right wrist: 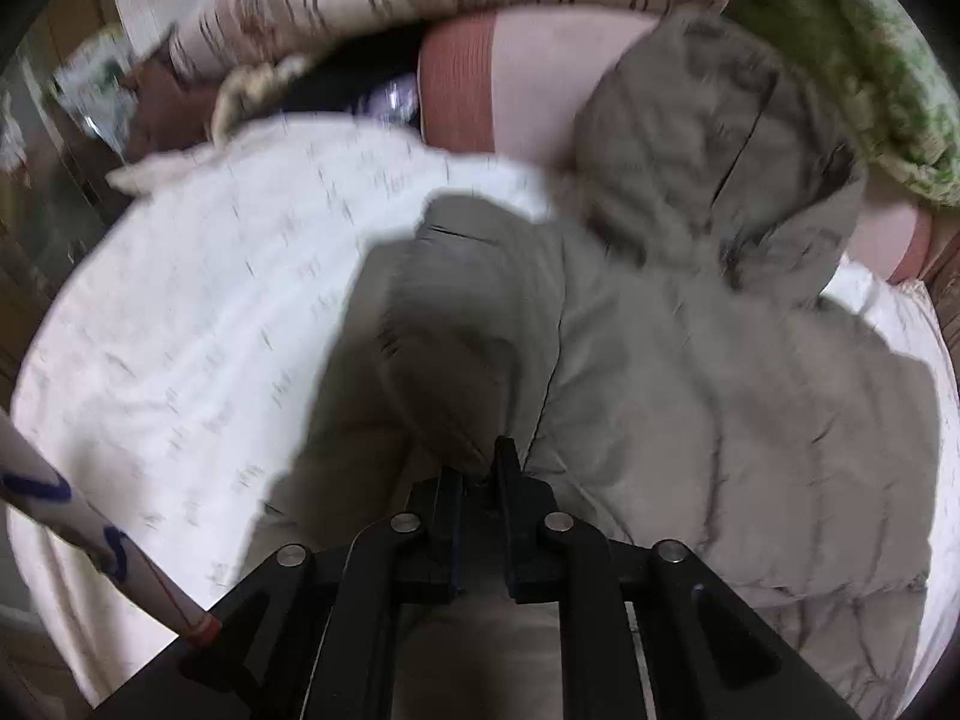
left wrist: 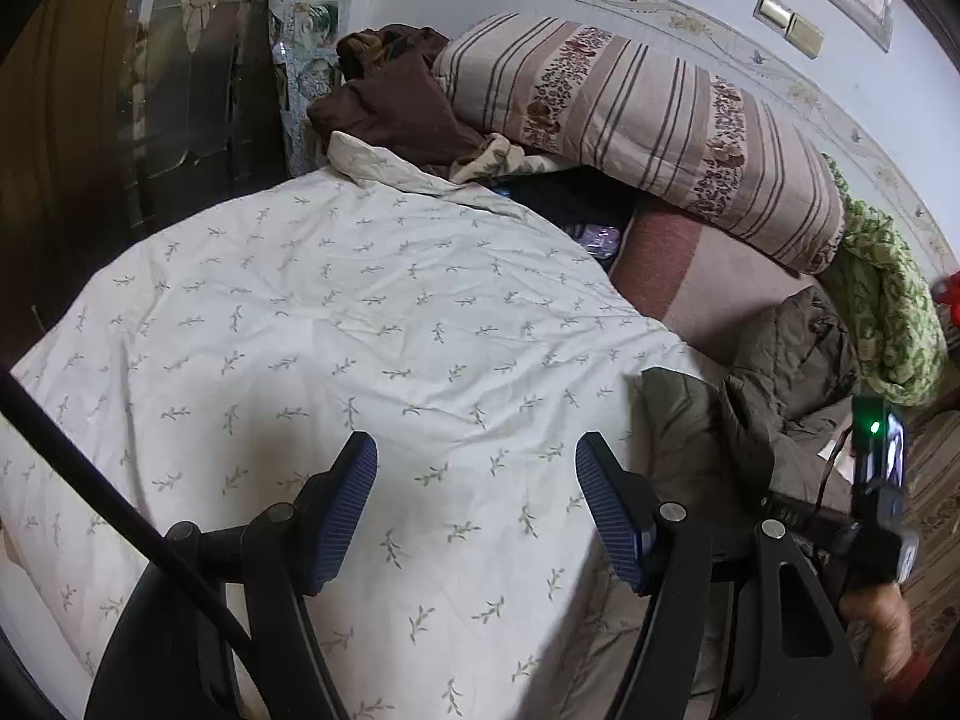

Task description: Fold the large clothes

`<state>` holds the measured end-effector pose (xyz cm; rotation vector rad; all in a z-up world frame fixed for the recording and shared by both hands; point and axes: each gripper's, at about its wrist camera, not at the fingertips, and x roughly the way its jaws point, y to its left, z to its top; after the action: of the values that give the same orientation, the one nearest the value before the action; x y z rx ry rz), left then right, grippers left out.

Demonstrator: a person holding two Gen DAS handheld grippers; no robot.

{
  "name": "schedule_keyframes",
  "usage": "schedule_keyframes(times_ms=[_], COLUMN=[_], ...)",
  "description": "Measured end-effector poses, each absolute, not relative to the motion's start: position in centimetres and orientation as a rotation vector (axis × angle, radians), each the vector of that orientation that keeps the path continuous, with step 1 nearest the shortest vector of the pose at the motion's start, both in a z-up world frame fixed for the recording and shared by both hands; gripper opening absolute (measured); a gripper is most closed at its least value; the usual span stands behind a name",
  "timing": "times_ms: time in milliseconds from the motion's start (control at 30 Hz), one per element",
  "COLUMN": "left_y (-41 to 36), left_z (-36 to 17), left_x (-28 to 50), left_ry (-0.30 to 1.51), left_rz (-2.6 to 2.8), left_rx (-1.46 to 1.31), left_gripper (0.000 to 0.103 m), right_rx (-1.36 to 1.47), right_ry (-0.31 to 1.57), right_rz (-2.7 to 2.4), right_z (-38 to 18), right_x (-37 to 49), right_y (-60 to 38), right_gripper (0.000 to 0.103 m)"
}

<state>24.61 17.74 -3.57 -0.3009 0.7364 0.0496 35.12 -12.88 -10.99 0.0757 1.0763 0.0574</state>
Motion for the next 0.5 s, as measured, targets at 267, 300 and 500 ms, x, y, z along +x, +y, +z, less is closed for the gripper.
schedule_keyframes(times_ms=[267, 300, 500], left_y=[17.1, 17.0, 16.1], left_z=[-4.4, -4.5, -5.4], left_x=[25.4, 25.5, 26.0], left_ry=[0.776, 0.782, 0.814], left_rz=[0.02, 0.017, 0.003], left_rx=[-0.323, -0.324, -0.316], left_gripper=[0.068, 0.068, 0.068], right_rx=[0.013, 0.023, 0.027], right_ry=[0.998, 0.974, 0.933], right_rz=[0.182, 0.189, 0.001], right_z=[-8.0, -7.2, -6.6], right_x=[31.6, 31.1, 34.2], right_y=[-11.8, -12.1, -14.2], right_gripper=[0.062, 0.062, 0.04])
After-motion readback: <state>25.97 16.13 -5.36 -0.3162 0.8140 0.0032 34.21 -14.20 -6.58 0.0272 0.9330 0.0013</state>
